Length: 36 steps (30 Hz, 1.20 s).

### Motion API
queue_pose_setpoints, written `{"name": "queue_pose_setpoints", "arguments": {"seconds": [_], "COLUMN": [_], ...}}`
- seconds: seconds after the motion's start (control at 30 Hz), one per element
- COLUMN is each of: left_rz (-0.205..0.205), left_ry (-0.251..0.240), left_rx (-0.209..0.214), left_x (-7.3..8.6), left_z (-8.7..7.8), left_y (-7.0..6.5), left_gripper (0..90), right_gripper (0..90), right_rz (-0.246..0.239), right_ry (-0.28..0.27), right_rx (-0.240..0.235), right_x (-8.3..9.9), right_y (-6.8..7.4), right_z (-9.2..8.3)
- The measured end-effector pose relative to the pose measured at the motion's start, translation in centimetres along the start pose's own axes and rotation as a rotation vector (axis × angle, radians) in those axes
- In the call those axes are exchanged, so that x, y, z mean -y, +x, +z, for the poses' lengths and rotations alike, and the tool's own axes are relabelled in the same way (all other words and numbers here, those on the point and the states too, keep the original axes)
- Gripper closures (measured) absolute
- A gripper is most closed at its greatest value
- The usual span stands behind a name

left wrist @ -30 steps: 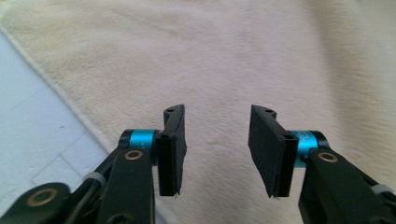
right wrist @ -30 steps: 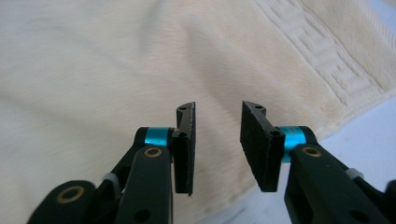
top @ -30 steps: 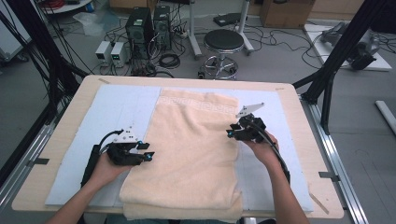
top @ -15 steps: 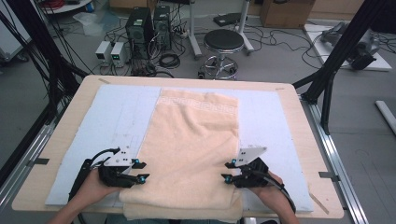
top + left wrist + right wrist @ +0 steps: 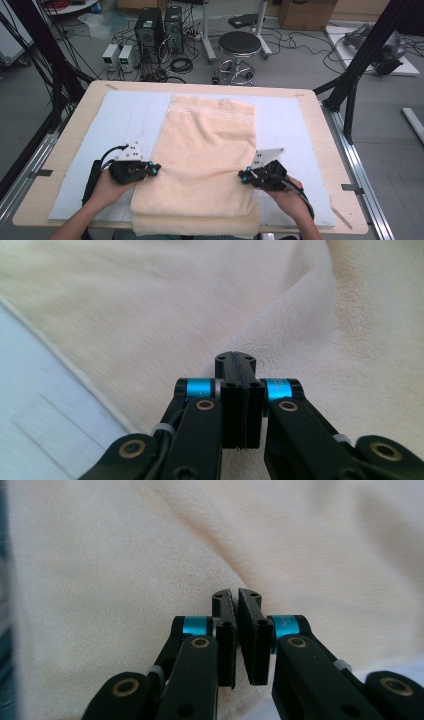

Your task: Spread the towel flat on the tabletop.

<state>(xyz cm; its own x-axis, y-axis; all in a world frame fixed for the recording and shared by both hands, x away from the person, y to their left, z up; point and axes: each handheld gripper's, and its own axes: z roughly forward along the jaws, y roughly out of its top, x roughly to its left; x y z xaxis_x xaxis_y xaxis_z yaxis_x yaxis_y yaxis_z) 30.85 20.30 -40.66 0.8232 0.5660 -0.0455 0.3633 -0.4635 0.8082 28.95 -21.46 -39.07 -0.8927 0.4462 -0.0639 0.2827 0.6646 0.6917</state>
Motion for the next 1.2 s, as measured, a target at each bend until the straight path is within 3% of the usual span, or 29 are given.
{"name": "queue_pose_setpoints", "arguments": {"seconds": [0.07,0.13,0.2,0.3,0.37,0.43,0.53,0.6,0.7,0.83,0.9,1.1,1.2], "left_rz": [-0.004,-0.06,-0.079,-0.101,-0.11,-0.078,-0.034,0.011,0.033,0.07,0.094,0.124,0.115], "left_ry": [-0.003,-0.018,-0.005,0.012,-0.005,-0.011,-0.003,-0.01,-0.017,-0.014,0.0,0.132,0.137], "left_rx": [-0.071,-0.111,-0.164,-0.182,-0.146,-0.118,-0.078,-0.068,-0.025,0.049,0.08,0.105,0.116], "left_x": [-0.8,-1.2,-1.4,-1.4,-1.4,-1.4,-1.4,-1.2,-0.4,1.4,2.1,2.7,2.9], "left_z": [0.9,2.1,3.5,4.2,3.6,2.7,1.4,0.5,-0.6,-1.6,-1.7,0.8,1.0], "left_y": [1.0,2.1,2.9,3.7,3.6,2.9,1.8,0.6,-0.8,-2.8,-3.7,-3.5,-3.4], "left_gripper": [89.5,89.4,89.1,83.3,77.5,73.8,69.3,68.1,66.6,64.4,64.6,64.3,78.6], "right_gripper": [84.4,83.5,80.9,70.7,67.8,65.3,65.6,65.6,65.6,66.7,66.7,64.1,78.9], "right_rz": [0.046,0.098,0.137,0.178,0.185,0.161,0.113,0.067,0.029,0.007,-0.02,-0.049,-0.009], "right_ry": [-0.012,-0.012,0.017,0.06,0.029,-0.016,-0.081,-0.098,-0.116,-0.074,-0.033,0.07,0.053], "right_rx": [0.056,0.097,0.112,0.13,0.141,0.13,0.108,0.105,0.057,-0.022,-0.018,-0.063,-0.12], "right_x": [-0.3,-0.2,0.1,0.6,0.6,0.4,0.2,0.3,0.9,2.3,2.8,2.9,2.9], "right_y": [-1.6,-3.3,-4.8,-6.1,-6.1,-5.3,-3.6,-2.2,-0.1,2.1,2.9,2.5,1.8], "right_z": [0.0,0.7,2.1,3.4,2.9,1.7,-0.2,-1.0,-1.5,-1.0,-0.5,2.5,2.7]}}
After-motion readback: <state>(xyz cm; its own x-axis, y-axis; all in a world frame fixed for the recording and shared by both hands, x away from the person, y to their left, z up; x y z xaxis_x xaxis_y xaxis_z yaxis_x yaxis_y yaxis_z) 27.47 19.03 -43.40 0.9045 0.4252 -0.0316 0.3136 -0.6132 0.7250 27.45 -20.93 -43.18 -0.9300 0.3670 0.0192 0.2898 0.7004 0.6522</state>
